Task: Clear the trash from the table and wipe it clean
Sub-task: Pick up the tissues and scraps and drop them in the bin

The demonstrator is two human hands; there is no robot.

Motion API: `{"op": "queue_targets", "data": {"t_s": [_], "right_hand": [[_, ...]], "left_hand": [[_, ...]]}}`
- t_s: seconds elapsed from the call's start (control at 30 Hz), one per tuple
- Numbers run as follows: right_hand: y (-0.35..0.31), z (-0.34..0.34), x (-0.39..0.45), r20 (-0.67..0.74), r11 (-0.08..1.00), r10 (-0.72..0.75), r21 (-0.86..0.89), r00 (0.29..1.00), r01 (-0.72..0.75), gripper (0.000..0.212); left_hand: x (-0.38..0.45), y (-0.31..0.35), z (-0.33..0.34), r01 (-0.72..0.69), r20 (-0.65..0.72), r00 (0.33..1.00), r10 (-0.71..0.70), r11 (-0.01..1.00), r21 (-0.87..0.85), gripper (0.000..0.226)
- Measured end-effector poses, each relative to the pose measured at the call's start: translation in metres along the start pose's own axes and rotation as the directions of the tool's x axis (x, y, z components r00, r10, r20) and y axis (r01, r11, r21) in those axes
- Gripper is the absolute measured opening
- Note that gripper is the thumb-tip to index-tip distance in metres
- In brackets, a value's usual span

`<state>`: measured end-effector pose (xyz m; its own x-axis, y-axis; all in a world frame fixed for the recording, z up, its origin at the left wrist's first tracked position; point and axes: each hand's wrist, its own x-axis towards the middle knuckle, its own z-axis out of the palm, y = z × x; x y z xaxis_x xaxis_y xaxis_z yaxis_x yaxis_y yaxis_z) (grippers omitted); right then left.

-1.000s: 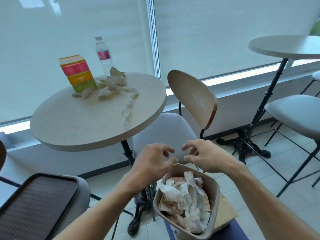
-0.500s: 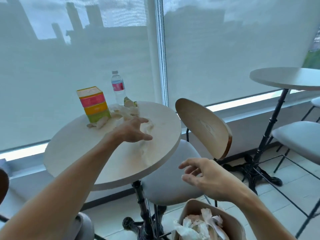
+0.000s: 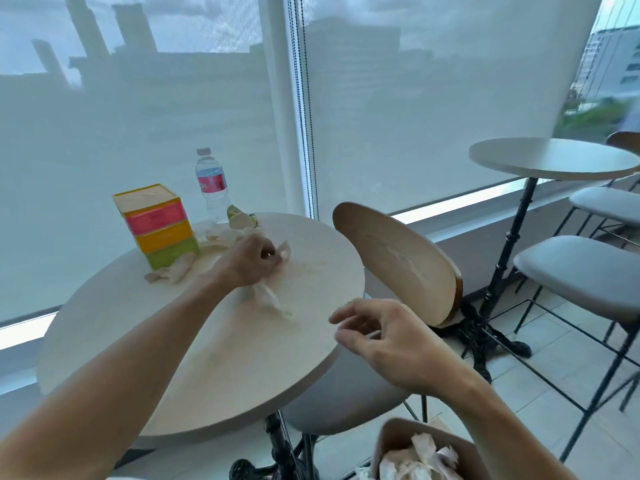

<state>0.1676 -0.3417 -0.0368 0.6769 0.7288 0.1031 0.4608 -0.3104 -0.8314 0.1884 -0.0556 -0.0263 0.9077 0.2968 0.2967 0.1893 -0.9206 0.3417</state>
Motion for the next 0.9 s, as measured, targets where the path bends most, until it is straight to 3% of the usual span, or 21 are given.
{"op": "queue_targets", "data": {"t_s": [0.07,0.13,0.23,0.33,0.43,0.53,0.7,0.9], "right_hand": [[-0.005,0.004,0.014,-0.023,0.998,0.0,0.06,1.0,0.002,0.019],[-0.01,0.007,0.028,-0.06,0.994,0.01,0.111,0.998,-0.004,0.027],[-0.014,0.011,0.045,-0.1,0.987,0.025,0.163,0.995,-0.009,0.063],[-0.014,0.012,0.051,-0.094,0.989,-0.033,0.144,0.995,0.046,0.098],[-0.014,0.015,0.05,-0.111,0.974,-0.122,0.177,0.986,0.14,0.107],[-0.011,0.014,0.043,-0.162,0.935,-0.188,0.271,0.969,0.227,0.087],[0.0,-0.001,0.024,-0.279,0.931,-0.189,0.252,0.941,0.262,0.026],[0.024,-0.035,-0.01,-0.37,0.932,-0.111,0.283,0.922,0.226,0.019]], "left_hand": [[-0.007,0.008,-0.005,0.015,-0.009,1.0,-0.016,0.996,-0.085,0.045],[-0.014,0.018,-0.01,0.047,0.006,0.999,-0.047,0.971,-0.233,0.036],[-0.032,0.04,-0.022,0.082,0.049,0.997,-0.066,0.847,-0.526,0.024],[-0.055,0.066,-0.037,0.104,0.088,0.994,-0.06,0.715,-0.691,0.01],[-0.076,0.087,-0.043,0.165,0.142,0.986,-0.088,0.61,-0.775,0.019],[-0.091,0.103,-0.038,0.226,0.207,0.974,-0.095,0.517,-0.826,0.025],[-0.105,0.117,-0.027,0.182,0.173,0.983,-0.068,0.541,-0.821,0.038],[-0.115,0.121,-0.02,0.072,0.02,0.996,-0.082,0.703,-0.707,0.015]]}}
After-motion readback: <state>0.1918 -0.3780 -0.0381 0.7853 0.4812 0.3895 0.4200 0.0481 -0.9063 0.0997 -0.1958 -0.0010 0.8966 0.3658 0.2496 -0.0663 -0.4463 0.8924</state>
